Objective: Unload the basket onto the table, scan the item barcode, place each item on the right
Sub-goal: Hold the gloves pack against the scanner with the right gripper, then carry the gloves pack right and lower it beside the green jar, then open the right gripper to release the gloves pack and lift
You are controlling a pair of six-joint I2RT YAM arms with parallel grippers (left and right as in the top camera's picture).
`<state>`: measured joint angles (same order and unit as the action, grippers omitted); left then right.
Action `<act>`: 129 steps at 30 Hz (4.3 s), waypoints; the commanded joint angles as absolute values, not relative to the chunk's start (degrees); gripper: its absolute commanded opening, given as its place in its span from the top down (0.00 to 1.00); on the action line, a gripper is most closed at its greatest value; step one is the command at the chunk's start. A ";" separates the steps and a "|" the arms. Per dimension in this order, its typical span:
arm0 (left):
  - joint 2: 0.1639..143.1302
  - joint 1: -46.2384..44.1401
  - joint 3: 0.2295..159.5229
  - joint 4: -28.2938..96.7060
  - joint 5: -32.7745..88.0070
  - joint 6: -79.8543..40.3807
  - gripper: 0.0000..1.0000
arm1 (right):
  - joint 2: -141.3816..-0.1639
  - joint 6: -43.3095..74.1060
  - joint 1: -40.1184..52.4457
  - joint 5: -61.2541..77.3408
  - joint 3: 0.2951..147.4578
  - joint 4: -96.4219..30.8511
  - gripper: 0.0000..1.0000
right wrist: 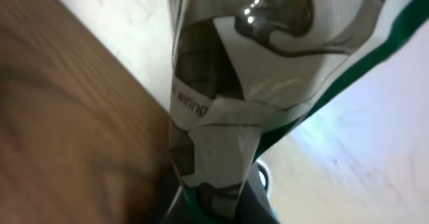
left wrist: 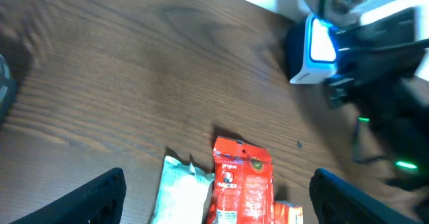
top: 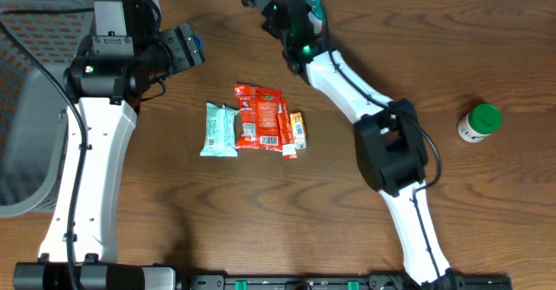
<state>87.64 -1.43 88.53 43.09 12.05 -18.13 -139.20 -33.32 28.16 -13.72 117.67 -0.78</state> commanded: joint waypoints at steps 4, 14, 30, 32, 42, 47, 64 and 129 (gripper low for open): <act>87.22 -1.26 88.73 43.07 11.92 -17.69 0.12 | -123.44 -17.21 23.99 -12.69 118.50 -16.86 0.99; 87.22 -1.26 88.73 43.07 11.92 -17.69 0.12 | -107.50 -5.82 11.66 3.16 118.50 -59.92 0.99; 87.22 -1.26 88.73 43.07 11.92 -17.72 0.12 | -106.98 -7.84 -8.14 13.43 101.93 -73.43 0.99; 87.22 -1.26 88.73 43.07 11.92 -17.69 0.12 | -106.98 -8.95 -8.21 13.34 96.82 -69.25 0.99; 87.22 -1.26 88.73 43.07 11.92 -17.69 0.12 | -106.98 -11.20 -8.16 6.28 78.39 -49.10 0.97; 87.22 -1.26 88.73 43.07 11.92 -17.69 0.12 | -106.98 -11.20 -8.16 6.24 76.79 -46.37 0.75; 87.22 -1.26 88.73 43.07 11.92 -17.69 0.12 | -106.83 -3.75 -5.56 19.97 88.25 -57.14 0.51; 87.22 -1.26 88.73 43.07 11.92 -17.69 0.12 | -107.11 7.31 5.61 -6.98 63.81 -22.28 0.74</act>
<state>87.64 -1.43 88.53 43.09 12.05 -18.13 -108.88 7.20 7.16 -5.10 63.20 -22.22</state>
